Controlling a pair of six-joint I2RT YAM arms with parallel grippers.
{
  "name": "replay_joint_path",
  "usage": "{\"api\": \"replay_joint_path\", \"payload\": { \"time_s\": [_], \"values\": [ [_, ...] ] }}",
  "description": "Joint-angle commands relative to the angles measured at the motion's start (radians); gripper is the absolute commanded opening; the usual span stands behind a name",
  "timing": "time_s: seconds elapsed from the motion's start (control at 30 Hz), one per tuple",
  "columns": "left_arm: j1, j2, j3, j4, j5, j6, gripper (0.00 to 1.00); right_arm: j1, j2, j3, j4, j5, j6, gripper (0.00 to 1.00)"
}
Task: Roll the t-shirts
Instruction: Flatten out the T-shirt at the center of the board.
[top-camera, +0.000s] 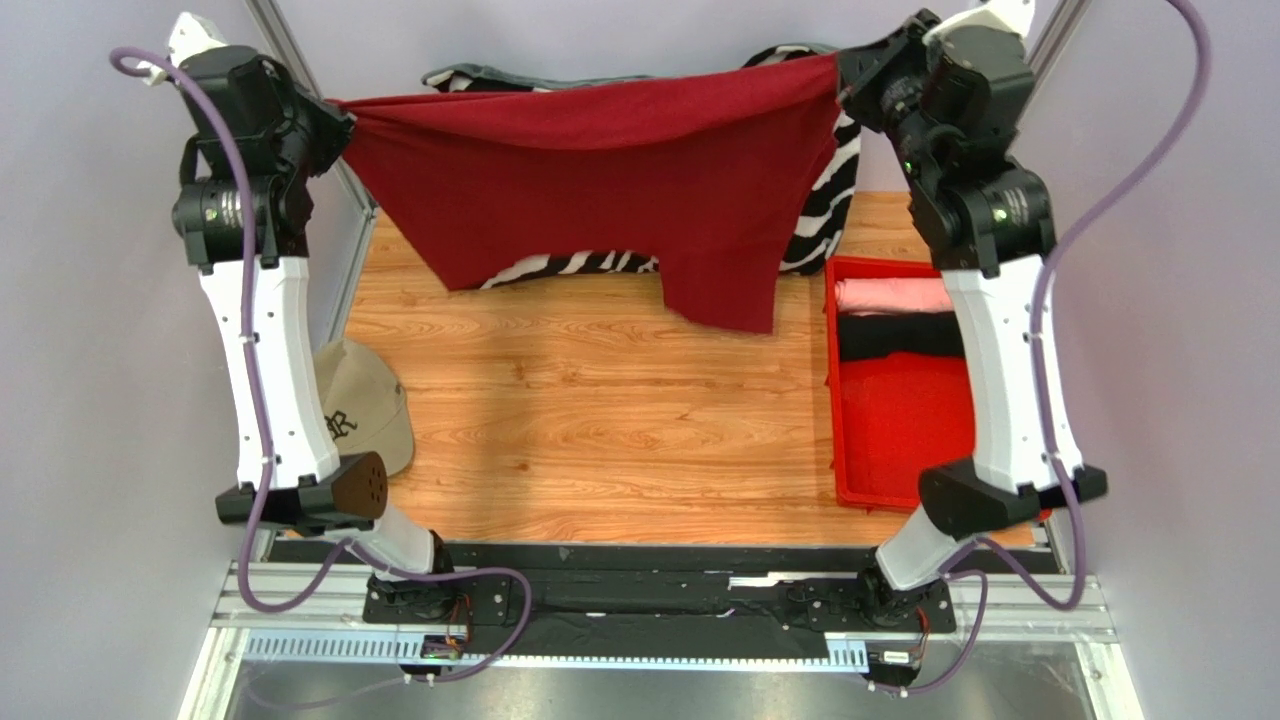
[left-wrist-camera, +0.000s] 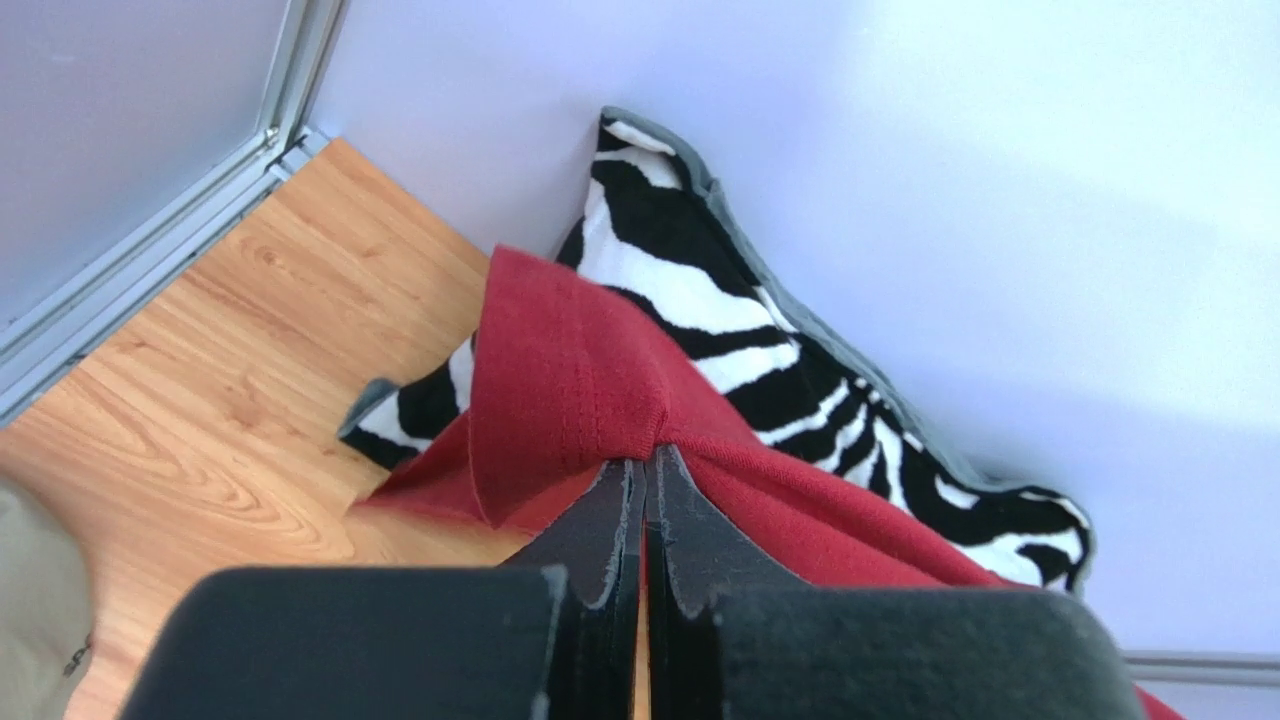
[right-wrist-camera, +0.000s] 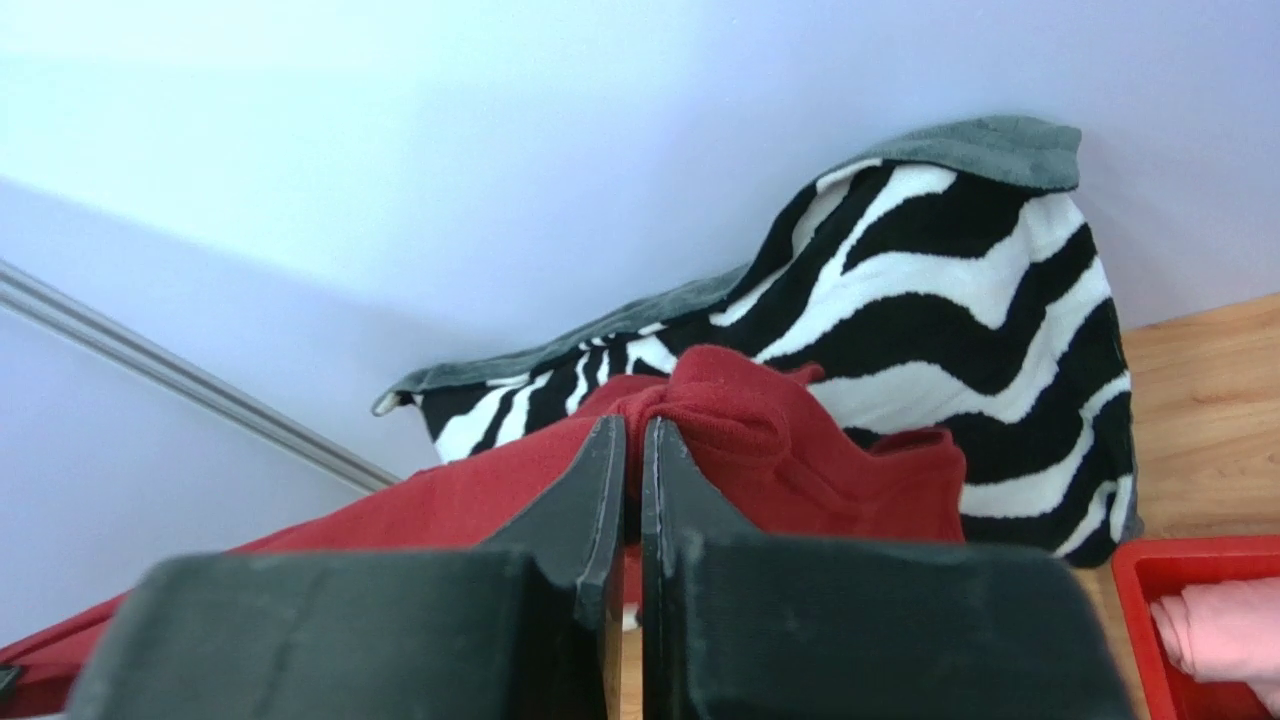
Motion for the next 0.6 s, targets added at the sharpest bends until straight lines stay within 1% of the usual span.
{"api": "replay_joint_path", "payload": {
  "time_s": [0.0,0.03,0.07,0.1,0.13,0.17,0.2,0.23,0.3,0.33,0.37,0.4,0.43,0.5,0.53,0.57],
  "values": [
    [0.038,-0.184,-0.152,0.004,0.022,0.017,0.0,-0.003,-0.219,-0.233,0.107,-0.013,0.044,0.0],
    [0.046,-0.221,-0.21,0.02,0.029,0.011,0.0,-0.005,-0.252,-0.306,0.106,-0.015,0.068,0.0],
    [0.053,-0.255,-0.329,0.021,0.037,0.006,0.0,-0.005,-0.329,-0.373,0.109,-0.032,0.08,0.0],
    [0.056,-0.324,-0.391,0.028,0.046,0.005,0.0,-0.005,-0.365,-0.52,0.106,-0.039,0.094,0.0],
    [0.061,-0.358,-0.454,0.029,0.045,0.003,0.0,-0.005,-0.406,-0.59,0.104,-0.065,0.129,0.0],
    [0.063,-0.39,-0.582,0.029,0.04,0.002,0.0,-0.003,-0.442,-0.658,0.103,-0.079,0.145,0.0],
    [0.066,-0.451,-0.65,0.025,0.042,-0.003,0.0,-0.006,-0.512,-0.739,0.098,-0.095,0.162,0.0],
    [0.067,-0.482,-0.785,0.021,0.039,-0.008,0.0,-0.003,-0.545,-0.875,0.096,-0.125,0.175,0.0],
    [0.072,-0.563,-0.925,0.006,0.008,-0.023,0.0,-0.003,-0.635,-1.023,0.092,-0.15,0.217,0.0],
    [0.073,-0.589,-0.996,0.002,-0.006,-0.044,0.0,-0.003,-0.661,-1.162,0.093,-0.171,0.228,0.0],
    [0.078,-0.611,-1.135,0.003,-0.015,-0.052,0.0,-0.003,-0.687,-1.222,0.093,-0.181,0.247,0.0],
    [0.084,-0.651,-1.201,0.015,-0.024,-0.057,0.0,-0.003,-0.71,-1.278,0.096,-0.187,0.254,0.0],
    [0.089,-0.665,-1.322,0.02,-0.029,-0.077,0.0,-0.003,-0.749,-1.391,0.096,-0.2,0.258,0.0],
    [0.101,-0.692,-1.428,0.034,-0.023,-0.101,0.0,-0.003,-0.783,-1.489,0.092,-0.21,0.272,0.0],
    [0.106,-0.697,-1.518,0.041,-0.015,-0.124,0.0,-0.003,-0.816,-1.532,0.092,-0.22,0.277,0.0],
    [0.118,-0.7,-1.556,0.044,-0.012,-0.135,0.0,-0.003,-0.827,-1.613,0.093,-0.227,0.28,0.0]
  ]
}}
